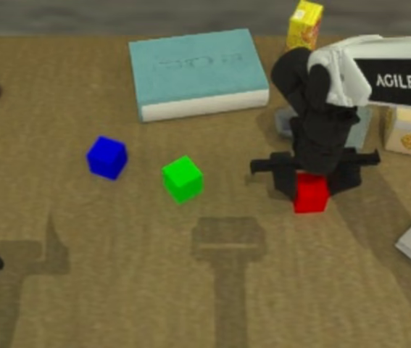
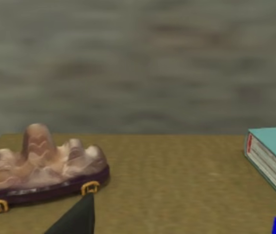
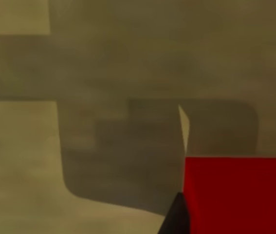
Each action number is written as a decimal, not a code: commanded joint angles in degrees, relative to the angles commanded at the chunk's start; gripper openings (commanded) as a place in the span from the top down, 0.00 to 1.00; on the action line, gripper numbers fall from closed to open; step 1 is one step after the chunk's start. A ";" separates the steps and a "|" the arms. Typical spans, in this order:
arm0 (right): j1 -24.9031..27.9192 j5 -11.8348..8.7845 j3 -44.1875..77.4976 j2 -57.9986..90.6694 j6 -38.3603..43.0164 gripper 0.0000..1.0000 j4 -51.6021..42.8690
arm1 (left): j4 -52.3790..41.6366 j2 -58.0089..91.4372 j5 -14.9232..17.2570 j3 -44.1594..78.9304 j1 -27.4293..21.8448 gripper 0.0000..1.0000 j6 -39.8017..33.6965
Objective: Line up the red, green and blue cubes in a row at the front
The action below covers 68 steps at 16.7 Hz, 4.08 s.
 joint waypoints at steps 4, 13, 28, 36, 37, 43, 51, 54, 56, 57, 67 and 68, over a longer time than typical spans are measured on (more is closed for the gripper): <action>0.00 0.00 0.00 0.00 0.00 1.00 0.00 | 0.00 0.00 0.00 0.00 0.00 0.00 0.00; 0.08 0.67 4.58 -3.86 -0.30 1.00 -7.08 | 0.00 0.00 0.00 0.00 0.00 0.00 0.00; 12.49 0.89 13.35 -4.23 13.05 1.00 -17.11 | 0.00 0.00 0.00 0.00 0.00 0.00 0.00; 33.62 1.27 19.03 -3.14 36.59 1.00 -21.42 | 0.00 0.00 0.00 0.00 0.00 0.00 0.00; 34.05 1.29 19.10 -3.23 37.04 1.00 -21.45 | 0.00 0.00 0.00 0.00 0.00 0.00 0.00; 33.93 1.22 18.07 -2.99 37.00 1.00 -20.33 | 0.00 0.00 0.00 0.00 0.00 0.00 0.00; 34.17 1.33 8.80 0.18 37.19 1.00 -7.74 | 0.00 0.00 0.00 0.00 0.00 0.00 0.00; 34.17 1.33 8.80 0.18 37.19 1.00 -7.74 | 0.00 0.00 0.00 0.00 0.00 0.00 0.00; 34.17 1.33 8.80 0.18 37.19 0.85 -7.74 | 0.00 0.00 0.00 0.00 0.00 0.00 0.00; 34.17 1.33 8.80 0.18 37.19 0.77 -7.74 | 0.00 0.00 0.00 0.00 0.00 0.00 0.00; 34.17 1.33 8.80 0.18 37.19 0.02 -7.74 | 0.00 0.00 0.00 0.00 0.00 0.00 0.00; 34.17 1.33 8.80 0.18 37.19 0.00 -7.74 | 0.00 0.00 0.00 0.00 0.00 0.00 0.00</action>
